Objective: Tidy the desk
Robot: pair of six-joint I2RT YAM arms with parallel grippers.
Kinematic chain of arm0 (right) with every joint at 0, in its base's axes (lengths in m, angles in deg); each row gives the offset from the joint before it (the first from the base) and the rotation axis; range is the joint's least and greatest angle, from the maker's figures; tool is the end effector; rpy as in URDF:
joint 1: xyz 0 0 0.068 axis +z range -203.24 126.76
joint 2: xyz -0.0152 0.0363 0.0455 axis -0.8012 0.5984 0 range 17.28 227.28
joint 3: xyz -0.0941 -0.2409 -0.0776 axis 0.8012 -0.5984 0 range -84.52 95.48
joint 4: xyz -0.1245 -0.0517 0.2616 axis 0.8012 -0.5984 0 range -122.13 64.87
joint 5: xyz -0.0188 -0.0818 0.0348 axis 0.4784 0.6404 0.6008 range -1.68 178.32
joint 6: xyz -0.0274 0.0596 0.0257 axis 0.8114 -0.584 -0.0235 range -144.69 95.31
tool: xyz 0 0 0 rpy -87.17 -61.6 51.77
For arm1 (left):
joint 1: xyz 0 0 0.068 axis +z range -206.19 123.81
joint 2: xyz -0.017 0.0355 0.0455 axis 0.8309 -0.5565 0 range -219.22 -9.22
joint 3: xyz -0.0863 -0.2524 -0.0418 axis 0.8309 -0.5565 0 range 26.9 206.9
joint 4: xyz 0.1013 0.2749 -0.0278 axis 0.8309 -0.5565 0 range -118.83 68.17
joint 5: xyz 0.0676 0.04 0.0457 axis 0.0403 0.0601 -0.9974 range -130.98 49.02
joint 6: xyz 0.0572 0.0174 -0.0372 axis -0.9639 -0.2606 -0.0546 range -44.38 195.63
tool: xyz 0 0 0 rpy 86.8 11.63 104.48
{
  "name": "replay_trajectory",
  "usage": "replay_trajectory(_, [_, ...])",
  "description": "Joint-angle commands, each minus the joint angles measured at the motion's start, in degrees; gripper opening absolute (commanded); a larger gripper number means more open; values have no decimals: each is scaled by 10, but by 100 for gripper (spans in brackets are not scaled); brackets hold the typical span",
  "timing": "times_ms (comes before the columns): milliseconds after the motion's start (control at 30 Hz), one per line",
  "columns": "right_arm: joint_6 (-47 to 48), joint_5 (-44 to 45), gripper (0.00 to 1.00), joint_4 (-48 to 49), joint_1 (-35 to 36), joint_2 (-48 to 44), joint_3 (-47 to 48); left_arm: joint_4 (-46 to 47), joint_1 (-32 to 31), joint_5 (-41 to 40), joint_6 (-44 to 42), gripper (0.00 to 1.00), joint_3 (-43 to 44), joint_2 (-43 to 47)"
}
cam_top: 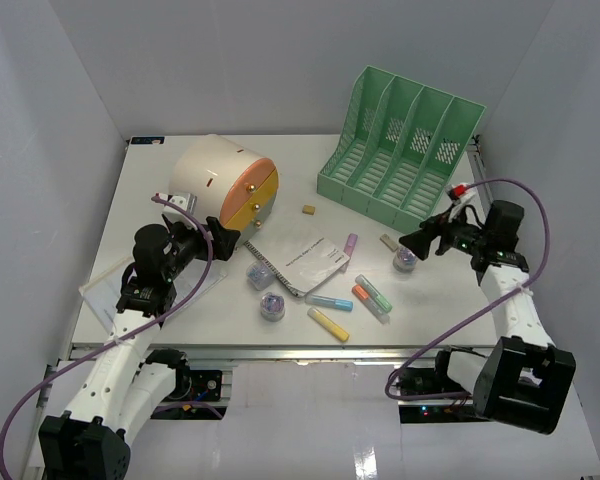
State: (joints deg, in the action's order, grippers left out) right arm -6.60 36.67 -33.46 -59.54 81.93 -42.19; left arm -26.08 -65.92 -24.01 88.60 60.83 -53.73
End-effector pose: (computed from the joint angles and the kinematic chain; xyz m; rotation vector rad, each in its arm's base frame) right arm 0.2874 0.0138 0.2427 -0.7083 1.8155 0.6625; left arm 0.2383 -0.0580 0.2711 0.1592 1.8461 -0.5482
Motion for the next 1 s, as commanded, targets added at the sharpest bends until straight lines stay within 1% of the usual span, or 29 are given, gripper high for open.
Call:
replay_trajectory(0, [172, 106, 90, -140, 178, 54, 97, 8, 1, -8, 0, 98, 10, 4])
replay_trajectory(33, [171, 123, 90, -145, 210, 71, 120, 8, 1, -9, 0, 98, 10, 3])
replay_trajectory(133, [131, 173, 90, -147, 288, 140, 194, 7, 1, -21, 0, 98, 10, 6])
replay_trajectory(167, [115, 189, 92, -149, 304, 162, 245, 7, 1, -25, 0, 98, 9, 8])
replay_trajectory(233, [60, 193, 95, -154, 329, 225, 300, 8, 1, -37, 0, 98, 8, 19])
replay_trajectory(300, [-6, 183, 99, -163, 348, 292, 390, 10, 1, -48, -1, 98, 5, 37])
replay_trajectory(333, [-23, 169, 99, -168, 356, 326, 436, 12, 0, -55, -1, 98, 0, 50])
replay_trajectory(367, [-43, 159, 95, -168, 357, 330, 463, 13, 0, -56, -1, 98, -2, 51])
replay_trajectory(400, [-70, 155, 93, -165, 370, 363, 494, 11, 0, -63, -1, 98, -6, 63])
replay_trajectory(500, [-145, 169, 92, -160, 399, 424, 578, -1, 0, -81, 0, 98, -12, 103])
replay_trajectory(600, [-222, 177, 87, -139, 420, 480, 668, -34, 0, -106, 0, 98, -12, 132])
replay_trajectory(667, [-280, 176, 82, -116, 429, 507, 701, -57, 0, -125, -2, 98, -16, 159])
replay_trajectory(733, [-306, 179, 80, -104, 436, 520, 709, -76, 0, -139, -6, 98, -18, 183])
replay_trajectory(867, [-338, 183, 74, -73, 448, 529, 702, -82, 0, -159, -8, 98, -22, 203])
replay_trajectory(967, [-351, 185, 69, -61, 452, 536, 703, -81, 0, -160, -11, 98, -21, 203])
